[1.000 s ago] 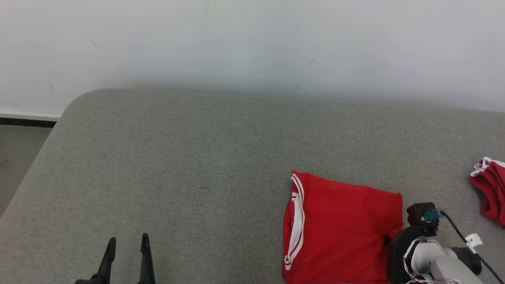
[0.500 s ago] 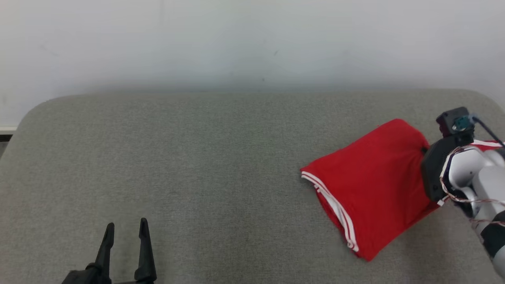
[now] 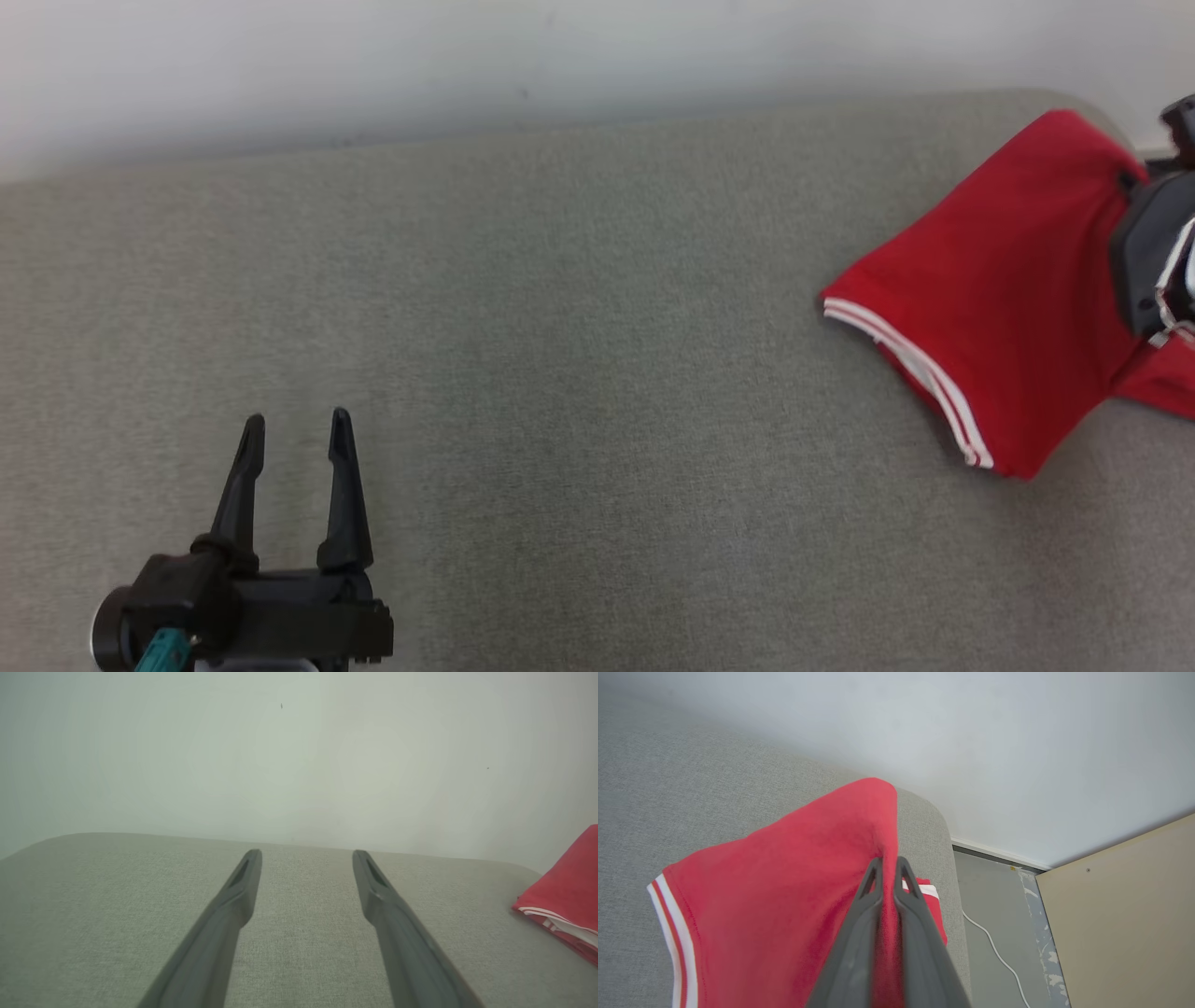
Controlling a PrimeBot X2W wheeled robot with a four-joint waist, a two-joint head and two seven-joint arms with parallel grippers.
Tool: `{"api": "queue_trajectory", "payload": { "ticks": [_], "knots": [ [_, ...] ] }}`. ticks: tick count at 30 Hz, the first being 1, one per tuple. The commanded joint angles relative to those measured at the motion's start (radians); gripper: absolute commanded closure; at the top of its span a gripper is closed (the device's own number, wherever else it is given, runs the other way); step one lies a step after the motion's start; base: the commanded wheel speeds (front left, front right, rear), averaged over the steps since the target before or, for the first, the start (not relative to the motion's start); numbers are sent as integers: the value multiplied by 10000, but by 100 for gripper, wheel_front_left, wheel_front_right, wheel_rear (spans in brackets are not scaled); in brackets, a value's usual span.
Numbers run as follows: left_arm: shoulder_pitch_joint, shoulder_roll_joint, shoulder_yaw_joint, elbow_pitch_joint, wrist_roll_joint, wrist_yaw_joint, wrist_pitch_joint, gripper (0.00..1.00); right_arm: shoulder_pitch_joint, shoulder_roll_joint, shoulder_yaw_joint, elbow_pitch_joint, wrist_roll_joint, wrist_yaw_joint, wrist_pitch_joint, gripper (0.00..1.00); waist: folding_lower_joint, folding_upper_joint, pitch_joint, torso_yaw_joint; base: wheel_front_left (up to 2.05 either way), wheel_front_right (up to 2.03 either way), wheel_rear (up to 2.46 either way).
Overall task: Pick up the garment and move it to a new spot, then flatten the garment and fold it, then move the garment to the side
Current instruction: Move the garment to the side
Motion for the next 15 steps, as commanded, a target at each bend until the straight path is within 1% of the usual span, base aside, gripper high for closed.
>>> {"api": "queue_trajectory", "payload": {
  "ticks": [1, 6, 9, 13, 15],
  "knots": [
    [-258, 11, -8, -34, 98, -70, 0, 0, -223, -142, -122, 100, -31, -36, -105, 100, -1, -2, 808, -555, 0, 0, 0],
    [-702, 10, -11, 21, 286, -278, 0, 0, -495, -591, -610, 387, -534, -36, -496, 100, -1, -2, 1356, -686, 0, 0, 0],
    [-859, 14, -23, 51, 404, -376, 0, 0, -405, -708, -951, 583, -772, -36, -596, 100, -1, -2, 1562, -672, 0, 0, 0],
    [-1108, 13, 7, -9, 726, -578, 0, 0, -256, -765, -2063, 1148, -1338, -36, -943, 100, -1, -2, 1966, -618, 0, 0, 0],
    [-1249, 13, 79, -78, 838, -680, 0, 0, -227, -710, -2855, 1459, -1764, -36, -1118, 100, -1, -2, 2172, -592, 0, 0, 0]
  ]
}}
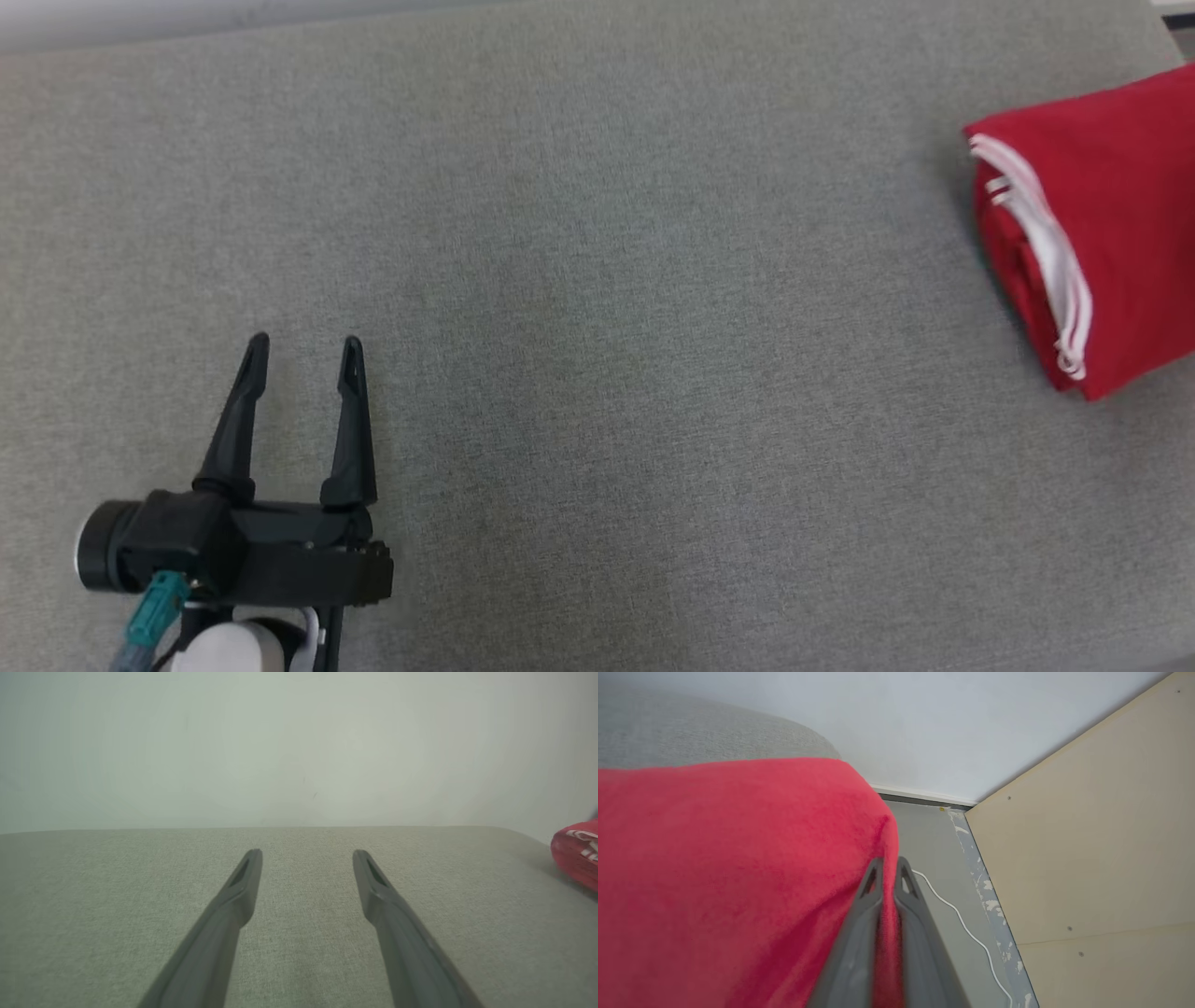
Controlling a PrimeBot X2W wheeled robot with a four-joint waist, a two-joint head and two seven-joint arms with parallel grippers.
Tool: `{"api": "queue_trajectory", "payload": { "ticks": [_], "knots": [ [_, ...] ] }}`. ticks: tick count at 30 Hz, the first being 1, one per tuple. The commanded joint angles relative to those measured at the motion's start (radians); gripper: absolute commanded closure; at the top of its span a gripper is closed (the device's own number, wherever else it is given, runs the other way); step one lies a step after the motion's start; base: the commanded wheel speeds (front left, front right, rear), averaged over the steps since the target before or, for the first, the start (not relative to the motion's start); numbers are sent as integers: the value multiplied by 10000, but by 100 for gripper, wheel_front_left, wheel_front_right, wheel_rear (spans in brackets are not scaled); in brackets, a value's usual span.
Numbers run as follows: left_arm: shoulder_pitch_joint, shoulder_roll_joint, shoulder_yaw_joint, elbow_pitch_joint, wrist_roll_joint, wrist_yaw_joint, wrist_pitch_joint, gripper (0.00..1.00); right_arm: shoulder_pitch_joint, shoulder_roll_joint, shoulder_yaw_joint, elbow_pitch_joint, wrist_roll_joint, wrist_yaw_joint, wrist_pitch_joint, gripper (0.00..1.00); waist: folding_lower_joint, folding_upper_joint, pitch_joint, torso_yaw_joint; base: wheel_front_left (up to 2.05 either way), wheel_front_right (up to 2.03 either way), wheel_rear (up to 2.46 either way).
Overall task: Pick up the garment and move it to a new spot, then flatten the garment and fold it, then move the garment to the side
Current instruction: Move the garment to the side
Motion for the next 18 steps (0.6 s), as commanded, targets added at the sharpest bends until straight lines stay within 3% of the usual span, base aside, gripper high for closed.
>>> {"api": "queue_trajectory", "payload": {
  "ticks": [1, 6, 7, 8, 9, 13, 18],
  "knots": [
    [-185, 17, 45, -63, 80, -31, 0, 0, 83, 26, -178, 54, -212, -36, -102, 100, -2, -2, 412, -18, 0, 0, 0],
    [-532, 48, 198, -85, 312, -279, 0, 0, 238, 352, -1915, 610, -1621, -36, -626, 100, -2, -2, 740, 99, 0, 0, 0],
    [-581, 46, 228, -80, 323, -286, 0, 0, 306, 421, -2208, 654, -1969, -36, -668, 94, -2, -2, 752, 106, 0, 0, 0],
    [-622, 45, 254, -78, 347, -317, 0, 0, 395, 532, -2468, 683, -2253, -36, -703, 40, -2, -2, 749, 107, 0, 0, 0],
    [-643, 43, 270, -65, 371, -344, 0, 0, 449, 662, -2713, 674, -2524, -34, -729, 0, -2, -2, 731, 107, 0, 0, 0],
    [-517, 28, 329, 33, 399, -347, 0, 0, 867, 1304, -3508, 522, -3411, -36, -1122, 0, -2, -2, 373, 93, 0, 0, 0],
    [-184, 19, 476, 146, 241, -282, 0, 0, 1363, 2158, -3818, 84, -3258, -36, -2345, 0, -2, -2, -295, 94, 0, 0, 0]
  ]
}}
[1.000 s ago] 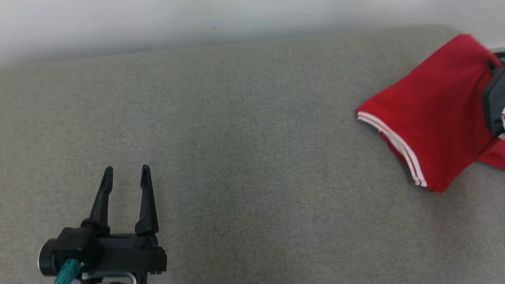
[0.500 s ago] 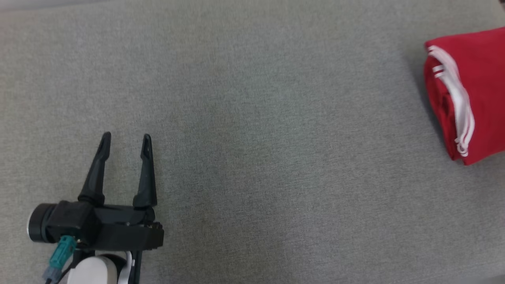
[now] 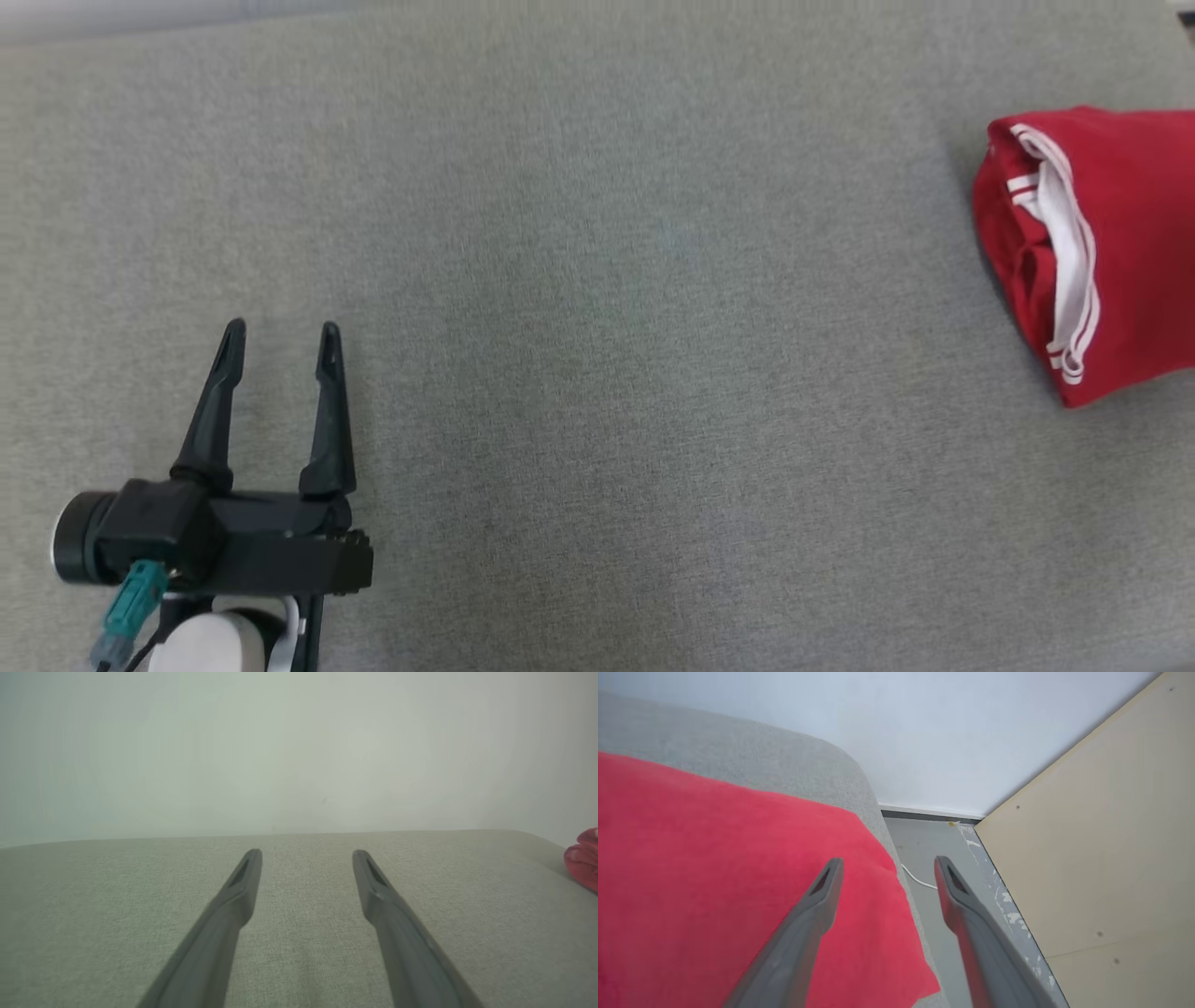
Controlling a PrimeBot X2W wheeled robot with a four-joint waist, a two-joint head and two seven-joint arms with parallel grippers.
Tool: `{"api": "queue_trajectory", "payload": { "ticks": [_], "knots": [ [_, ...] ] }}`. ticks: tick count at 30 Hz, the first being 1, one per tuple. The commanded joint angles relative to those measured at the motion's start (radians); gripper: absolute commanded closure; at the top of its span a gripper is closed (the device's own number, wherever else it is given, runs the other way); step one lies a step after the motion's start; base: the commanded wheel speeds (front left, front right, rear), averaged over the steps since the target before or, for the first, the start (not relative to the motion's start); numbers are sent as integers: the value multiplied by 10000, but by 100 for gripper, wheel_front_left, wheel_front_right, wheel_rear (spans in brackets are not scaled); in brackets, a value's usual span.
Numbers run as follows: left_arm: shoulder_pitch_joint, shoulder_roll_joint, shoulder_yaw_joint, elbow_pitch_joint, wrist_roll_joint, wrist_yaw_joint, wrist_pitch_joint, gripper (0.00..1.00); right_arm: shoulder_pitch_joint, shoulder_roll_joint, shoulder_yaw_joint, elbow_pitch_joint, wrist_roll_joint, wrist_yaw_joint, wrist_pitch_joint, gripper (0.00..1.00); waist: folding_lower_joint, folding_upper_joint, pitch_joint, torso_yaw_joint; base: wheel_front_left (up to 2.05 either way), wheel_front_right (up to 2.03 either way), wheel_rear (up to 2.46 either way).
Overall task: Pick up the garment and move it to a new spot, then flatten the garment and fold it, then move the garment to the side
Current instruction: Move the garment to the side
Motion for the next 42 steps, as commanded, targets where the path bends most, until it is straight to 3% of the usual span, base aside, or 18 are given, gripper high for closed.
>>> {"api": "queue_trajectory", "payload": {
  "ticks": [1, 5, 13, 23, 33, 42],
  "knots": [
    [267, 7, 102, 57, -40, 70, 1, 0, 334, 401, -85, -266, 217, -34, -509, 0, 1, 0, -614, -6, 0, 0, 0],
    [646, 0, 309, 178, -232, 205, 0, 0, 1089, 1288, 3, -1062, 647, -32, -1592, 0, 1, 0, -1274, 15, 0, 0, 0],
    [1620, 0, 403, 554, -430, 540, 0, 0, 3537, 2633, 1636, -2922, 2436, -32, -3315, 0, 1, 0, -2623, 228, 0, 0, 0],
    [2515, -1, 574, 1089, -476, 858, 0, 0, 5543, 3276, 3201, -4270, 3208, -32, -3616, 0, 1, 0, -3754, 578, 0, 0, 0],
    [3117, -1, 806, 1460, -366, 778, 0, 0, 6571, 3964, 3440, -4418, 3227, -32, -3623, 0, 1, 0, -4324, 979, 0, 0, 0],
    [3410, 0, 755, 1537, -415, 827, 0, 0, 6966, 4284, 3228, -4362, 3099, -32, -3625, 0, 1, 0, -4470, 875, 0, 0, 0]
  ]
}}
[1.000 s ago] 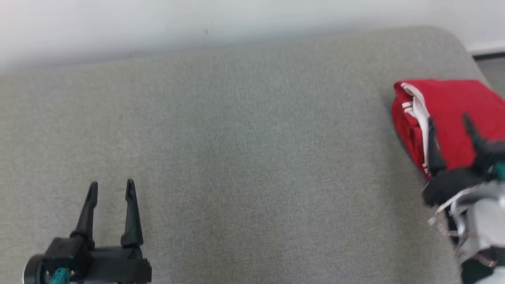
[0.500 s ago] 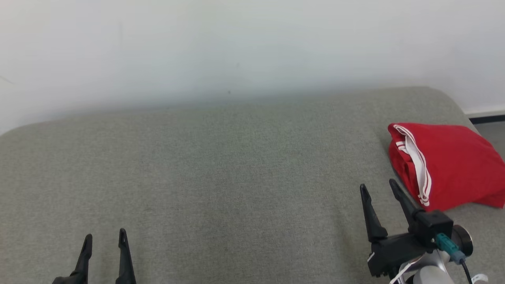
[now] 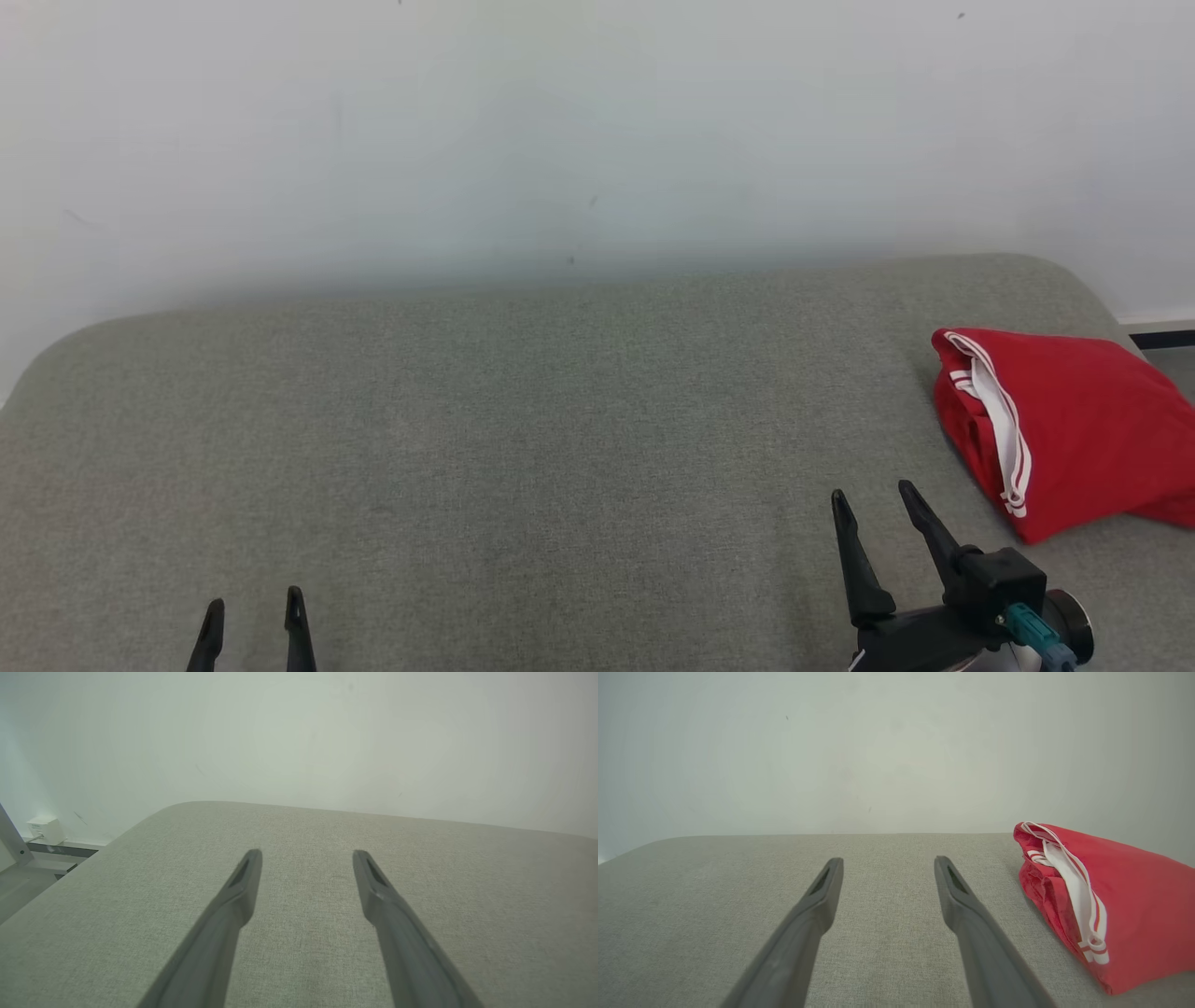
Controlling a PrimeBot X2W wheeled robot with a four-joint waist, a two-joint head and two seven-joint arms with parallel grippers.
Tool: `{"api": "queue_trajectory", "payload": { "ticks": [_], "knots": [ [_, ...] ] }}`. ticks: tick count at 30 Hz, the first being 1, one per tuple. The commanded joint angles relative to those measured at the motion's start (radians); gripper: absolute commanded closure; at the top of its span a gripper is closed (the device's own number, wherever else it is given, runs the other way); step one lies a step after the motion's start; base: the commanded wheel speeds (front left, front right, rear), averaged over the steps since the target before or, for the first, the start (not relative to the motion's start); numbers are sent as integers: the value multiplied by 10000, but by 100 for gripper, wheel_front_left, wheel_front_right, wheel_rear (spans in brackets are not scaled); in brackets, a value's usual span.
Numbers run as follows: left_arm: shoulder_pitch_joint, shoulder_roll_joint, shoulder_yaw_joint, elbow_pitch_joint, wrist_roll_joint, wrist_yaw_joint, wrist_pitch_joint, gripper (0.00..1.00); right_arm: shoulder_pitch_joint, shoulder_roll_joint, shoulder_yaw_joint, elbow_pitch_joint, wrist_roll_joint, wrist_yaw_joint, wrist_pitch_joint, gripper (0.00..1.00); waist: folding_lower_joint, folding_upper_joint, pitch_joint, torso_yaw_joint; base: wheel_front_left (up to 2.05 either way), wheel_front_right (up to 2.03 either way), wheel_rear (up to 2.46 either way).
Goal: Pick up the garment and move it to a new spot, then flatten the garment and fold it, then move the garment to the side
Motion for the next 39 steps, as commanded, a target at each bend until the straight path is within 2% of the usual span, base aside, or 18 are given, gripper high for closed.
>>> {"api": "queue_trajectory", "payload": {
  "ticks": [1, 17, 39],
  "knots": [
    [116, 6, -24, 9, -75, 19, 0, 0, 190, 59, -66, -11, -73, -32, -42, 0, 1, 1, -19, -37, 0, 0, 0],
    [35, 5, -152, -71, -215, 22, 0, 0, 580, 155, -419, -180, -268, -32, -41, 0, 1, 1, 61, -163, 0, 0, 0],
    [51, 5, -152, 2, -222, 65, 0, 0, 456, 157, -312, -131, -68, -33, -42, 0, 1, 1, 165, -132, 0, 0, 0]
  ]
}}
